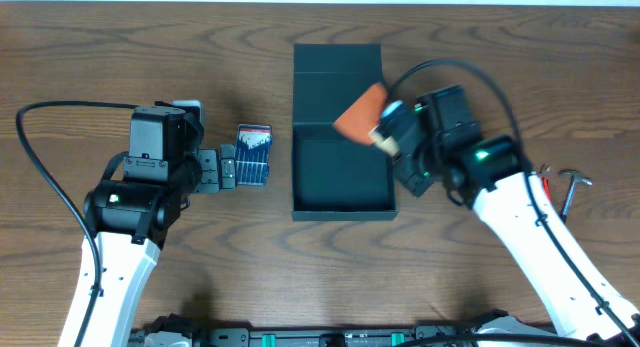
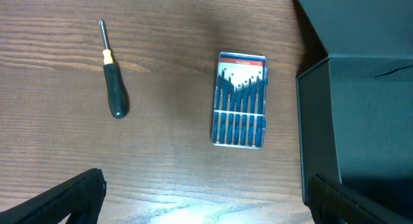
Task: Pack container
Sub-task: 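Lift the scraper with right gripper and carry it over the box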
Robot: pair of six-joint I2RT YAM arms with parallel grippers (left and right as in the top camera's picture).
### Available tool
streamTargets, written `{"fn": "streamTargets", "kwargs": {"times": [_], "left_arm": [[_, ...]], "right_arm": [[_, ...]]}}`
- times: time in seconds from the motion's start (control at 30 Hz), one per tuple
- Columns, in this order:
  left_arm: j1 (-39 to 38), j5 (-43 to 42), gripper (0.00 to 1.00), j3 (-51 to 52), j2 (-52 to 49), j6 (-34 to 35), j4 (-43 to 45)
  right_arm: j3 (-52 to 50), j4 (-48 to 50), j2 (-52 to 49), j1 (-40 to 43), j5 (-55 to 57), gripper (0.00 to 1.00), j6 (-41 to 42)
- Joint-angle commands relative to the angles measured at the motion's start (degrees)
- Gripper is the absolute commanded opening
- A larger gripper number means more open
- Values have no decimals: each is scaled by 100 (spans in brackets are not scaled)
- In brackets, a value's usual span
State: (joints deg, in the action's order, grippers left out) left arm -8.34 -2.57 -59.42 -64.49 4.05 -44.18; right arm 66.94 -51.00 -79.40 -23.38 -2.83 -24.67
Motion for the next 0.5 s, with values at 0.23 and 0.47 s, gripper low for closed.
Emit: {"fn": "streamTargets", "kwargs": {"times": [0.23,0.47], "left_arm": [[28,85,98,-131,-24,-94,-57],[28,83,98,-131,-24,-94,-57]], "right_arm": [[855,-42,-2,-682,79,1,-789],[2011,-761,-669,-682,39,1,-1307]]}}
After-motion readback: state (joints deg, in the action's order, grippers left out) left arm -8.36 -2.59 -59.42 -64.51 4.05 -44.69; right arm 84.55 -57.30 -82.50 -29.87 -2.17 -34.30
